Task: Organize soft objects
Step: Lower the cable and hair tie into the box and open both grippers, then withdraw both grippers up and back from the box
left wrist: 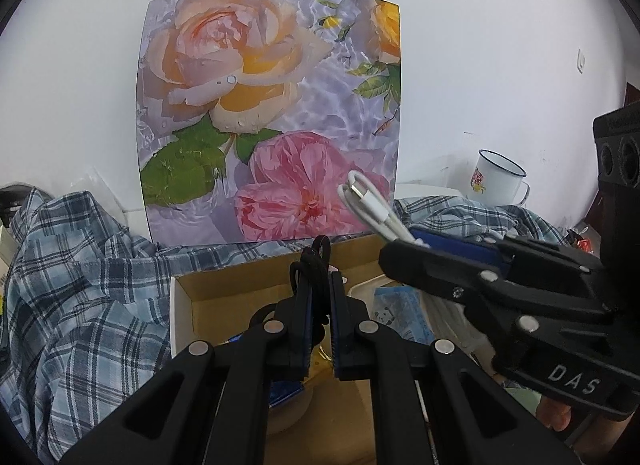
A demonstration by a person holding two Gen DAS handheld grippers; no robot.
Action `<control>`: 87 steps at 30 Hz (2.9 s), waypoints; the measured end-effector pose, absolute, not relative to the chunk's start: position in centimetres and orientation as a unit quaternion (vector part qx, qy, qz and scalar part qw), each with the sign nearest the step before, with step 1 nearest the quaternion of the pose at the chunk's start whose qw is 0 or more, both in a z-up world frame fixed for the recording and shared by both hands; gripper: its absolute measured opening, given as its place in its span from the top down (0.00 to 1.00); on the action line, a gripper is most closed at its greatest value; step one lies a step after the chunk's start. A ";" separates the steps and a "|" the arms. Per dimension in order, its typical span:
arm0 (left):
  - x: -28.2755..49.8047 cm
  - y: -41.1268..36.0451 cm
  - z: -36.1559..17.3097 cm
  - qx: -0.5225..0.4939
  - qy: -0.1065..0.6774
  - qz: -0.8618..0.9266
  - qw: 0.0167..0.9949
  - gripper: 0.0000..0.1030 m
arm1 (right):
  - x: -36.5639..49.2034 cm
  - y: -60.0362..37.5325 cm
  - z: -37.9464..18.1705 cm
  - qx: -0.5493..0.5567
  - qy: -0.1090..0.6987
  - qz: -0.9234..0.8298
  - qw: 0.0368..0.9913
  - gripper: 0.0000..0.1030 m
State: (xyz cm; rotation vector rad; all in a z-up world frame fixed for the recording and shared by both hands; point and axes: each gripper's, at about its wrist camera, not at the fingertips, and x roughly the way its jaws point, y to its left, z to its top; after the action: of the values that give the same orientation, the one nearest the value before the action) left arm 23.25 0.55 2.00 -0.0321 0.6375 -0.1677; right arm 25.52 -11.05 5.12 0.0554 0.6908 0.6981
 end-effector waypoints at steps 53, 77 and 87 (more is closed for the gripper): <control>18.8 2.7 9.3 -0.017 0.190 -0.021 0.981 0.00 | 23.8 -14.6 10.7 0.022 0.232 0.250 0.940 0.00; 10.6 0.9 15.8 0.012 0.160 -0.070 0.985 0.00 | 17.2 -15.9 18.8 -0.030 0.175 0.247 0.952 0.00; 5.0 0.4 16.9 0.009 0.144 -0.098 0.985 0.00 | 10.8 -16.3 20.7 -0.056 0.161 0.286 0.943 0.00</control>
State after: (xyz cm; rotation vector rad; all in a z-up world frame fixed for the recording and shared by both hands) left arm 5.00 0.39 16.86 0.0183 0.2891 -0.1968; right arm 10.77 -16.33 20.65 -0.1143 0.3281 0.5840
